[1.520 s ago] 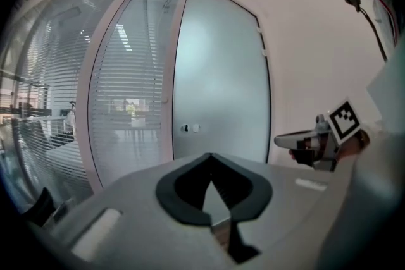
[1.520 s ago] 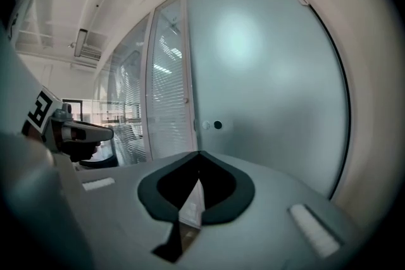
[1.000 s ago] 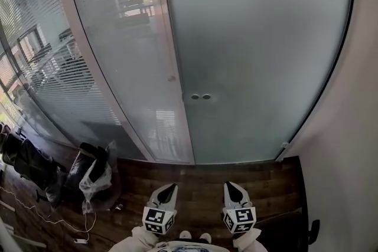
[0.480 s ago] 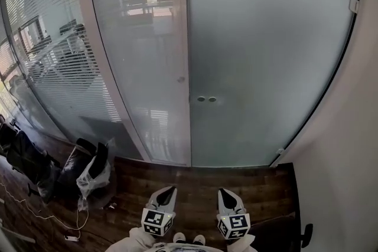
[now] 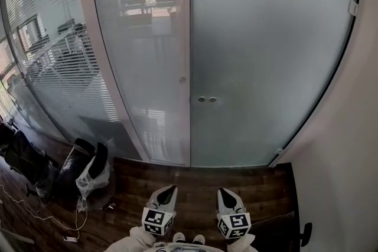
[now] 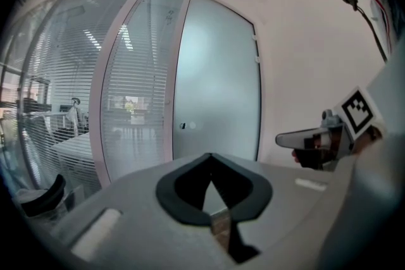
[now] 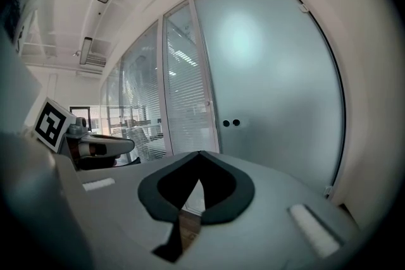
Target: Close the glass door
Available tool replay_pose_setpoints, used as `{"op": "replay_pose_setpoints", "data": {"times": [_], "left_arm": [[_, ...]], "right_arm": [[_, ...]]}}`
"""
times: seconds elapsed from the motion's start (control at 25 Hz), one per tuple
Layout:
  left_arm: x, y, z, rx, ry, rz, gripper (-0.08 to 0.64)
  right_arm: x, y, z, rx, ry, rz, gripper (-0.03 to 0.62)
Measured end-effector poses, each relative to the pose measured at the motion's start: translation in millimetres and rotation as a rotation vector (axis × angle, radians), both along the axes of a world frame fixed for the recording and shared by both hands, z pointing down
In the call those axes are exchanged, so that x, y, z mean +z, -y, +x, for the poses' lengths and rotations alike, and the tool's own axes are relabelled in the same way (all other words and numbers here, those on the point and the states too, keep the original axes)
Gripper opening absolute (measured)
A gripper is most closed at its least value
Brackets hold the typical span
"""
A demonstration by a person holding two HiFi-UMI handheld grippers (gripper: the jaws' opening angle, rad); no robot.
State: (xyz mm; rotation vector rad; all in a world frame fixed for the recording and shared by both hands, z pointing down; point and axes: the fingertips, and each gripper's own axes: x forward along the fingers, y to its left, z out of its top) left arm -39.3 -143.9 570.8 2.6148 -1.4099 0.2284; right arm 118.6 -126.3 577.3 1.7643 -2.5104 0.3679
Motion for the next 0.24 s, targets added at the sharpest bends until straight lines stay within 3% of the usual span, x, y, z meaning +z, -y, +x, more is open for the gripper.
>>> {"op": "replay_pose_setpoints", "data": {"times": [0.24], "left_arm": [[10.3, -2.1, 1.8, 0.013, 0.003, -0.015, 0.003]], "right_arm": [[1.8, -2.1, 2.7, 0.004, 0.014, 0.000, 0.005]]}}
